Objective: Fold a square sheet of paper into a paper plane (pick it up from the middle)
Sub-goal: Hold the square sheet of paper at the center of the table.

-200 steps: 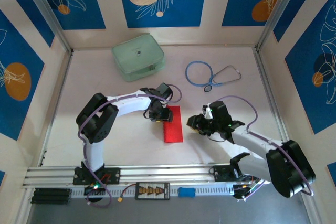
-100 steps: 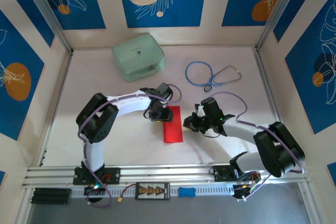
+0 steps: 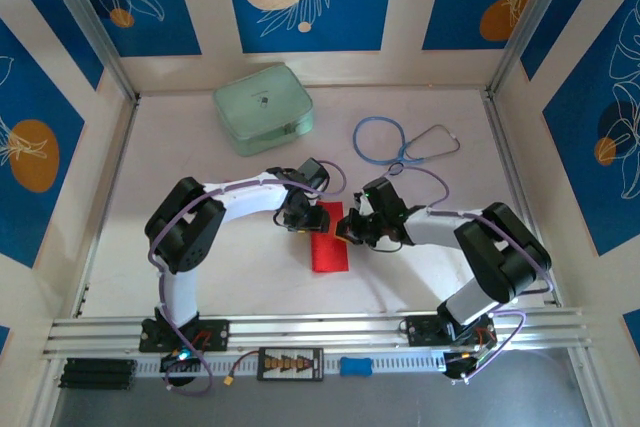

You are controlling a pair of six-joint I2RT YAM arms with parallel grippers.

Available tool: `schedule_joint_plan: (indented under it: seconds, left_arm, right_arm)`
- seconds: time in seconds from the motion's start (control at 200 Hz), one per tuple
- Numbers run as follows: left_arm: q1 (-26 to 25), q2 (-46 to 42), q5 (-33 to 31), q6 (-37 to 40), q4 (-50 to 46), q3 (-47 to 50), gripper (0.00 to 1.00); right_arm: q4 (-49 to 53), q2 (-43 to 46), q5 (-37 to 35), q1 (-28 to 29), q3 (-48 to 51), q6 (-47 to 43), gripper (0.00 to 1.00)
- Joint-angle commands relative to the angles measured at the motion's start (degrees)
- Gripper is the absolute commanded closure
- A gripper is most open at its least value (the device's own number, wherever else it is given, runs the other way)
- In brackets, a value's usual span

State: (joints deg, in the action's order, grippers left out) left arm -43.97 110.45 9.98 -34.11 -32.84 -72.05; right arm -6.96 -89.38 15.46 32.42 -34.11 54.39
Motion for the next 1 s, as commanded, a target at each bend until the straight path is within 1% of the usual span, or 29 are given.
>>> schedule_joint_plan:
  seconds: [0.0, 0.06, 0.305, 0.345, 0.47, 0.58, 0.735, 0.895, 0.93, 0.995]
  left_arm:
    - [-0.26, 4.03, -2.42, 0.44, 0.97, 2.00, 0.49]
    - [-0.29, 4.08, -2.33, 0.42, 1.00, 2.00, 0.49]
    - [-0.37, 4.42, -1.91, 0.50, 1.33, 2.09, 0.49]
    - [-0.39, 4.42, -1.79, 0.50, 1.36, 2.09, 0.49]
    - [-0.35, 4.29, -1.50, 0.46, 1.55, 2.09, 0.49]
    - [-0.40, 3.34, -1.27, 0.14, 1.85, 2.09, 0.49]
    - [-0.33, -0.28, -1.03, -0.61, 1.88, 1.48, 0.46]
    - [0.09, -7.79, -0.59, -1.42, 3.57, 2.06, 0.43]
    - [0.43, -9.51, 0.43, -1.49, 5.14, 3.00, 0.44]
    - [1.26, -12.60, 3.85, -1.65, 10.24, 6.00, 0.54]
  right_arm:
    - [-0.25, -1.79, 1.51, 0.40, -1.78, -1.65, 0.95]
    - [-0.41, -2.51, 2.08, 0.40, -2.18, -1.91, 0.97]
    - [0.25, -5.22, 2.52, 0.18, -2.93, -3.43, 0.97]
    - [1.61, -5.65, 2.08, 0.20, -3.15, -4.36, 0.98]
    - [7.50, -6.58, -1.12, 0.37, -2.64, -8.11, 0.98]
    - [7.83, -6.50, -2.72, -0.29, 0.22, -9.34, 0.99]
    - [7.89, -6.56, -1.47, -2.72, 1.17, -11.65, 0.99]
    - [9.21, -7.24, -0.05, -5.23, 0.19, -14.98, 0.99]
    - [9.50, -7.47, 0.31, -5.72, 0.01, -15.33, 0.99]
    - [9.52, -7.90, 1.17, -6.34, -0.37, -15.80, 0.99]
